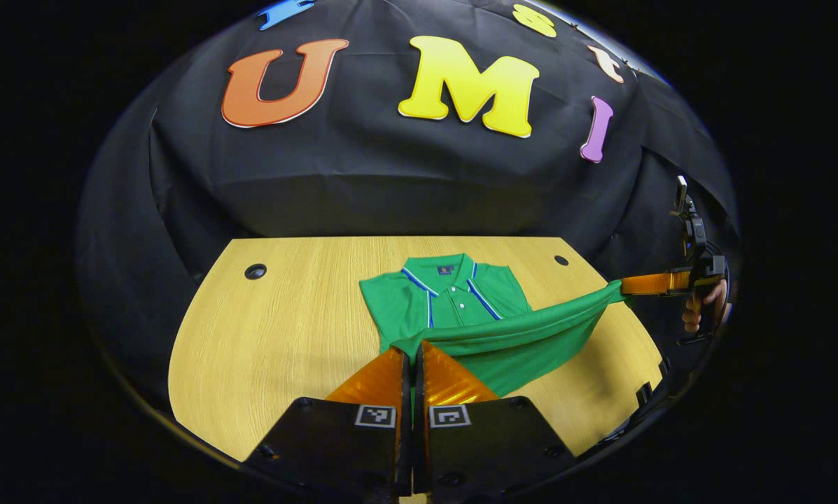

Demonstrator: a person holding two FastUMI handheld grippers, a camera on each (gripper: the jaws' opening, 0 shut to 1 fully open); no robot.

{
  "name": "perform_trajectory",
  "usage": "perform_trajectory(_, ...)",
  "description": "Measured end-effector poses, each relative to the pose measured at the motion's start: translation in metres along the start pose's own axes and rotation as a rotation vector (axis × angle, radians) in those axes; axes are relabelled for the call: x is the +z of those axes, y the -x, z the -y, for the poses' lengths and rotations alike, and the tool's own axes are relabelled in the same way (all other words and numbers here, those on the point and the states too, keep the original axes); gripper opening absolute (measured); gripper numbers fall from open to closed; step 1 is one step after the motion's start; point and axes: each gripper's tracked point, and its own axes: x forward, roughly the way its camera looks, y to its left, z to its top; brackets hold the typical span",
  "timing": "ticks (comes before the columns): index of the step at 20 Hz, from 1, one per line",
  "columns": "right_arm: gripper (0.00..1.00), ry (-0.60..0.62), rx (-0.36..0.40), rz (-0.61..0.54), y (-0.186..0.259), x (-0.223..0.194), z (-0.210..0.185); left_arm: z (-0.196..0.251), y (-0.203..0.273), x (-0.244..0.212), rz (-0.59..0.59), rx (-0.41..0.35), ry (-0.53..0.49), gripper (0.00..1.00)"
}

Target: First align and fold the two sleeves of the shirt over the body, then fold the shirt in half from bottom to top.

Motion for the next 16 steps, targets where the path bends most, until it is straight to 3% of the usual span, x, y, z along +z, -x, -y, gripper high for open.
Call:
perform_trajectory(3,0.02,0.025,0.010,0.033,-0.024,0.031,-0.009,-0.014,-0.023,0.023,0.032,0.015,0.005,0.00)
perform_trajectory(7,0.02,0.106,0.001,0.074,-0.058,0.067,-0.015,-0.032,-0.055,0.041,0.048,0.031,0.022,0.04)
perform_trajectory(16,0.02,0.196,-0.037,0.127,-0.127,0.100,-0.009,-0.057,-0.125,0.079,0.106,0.046,0.061,0.04)
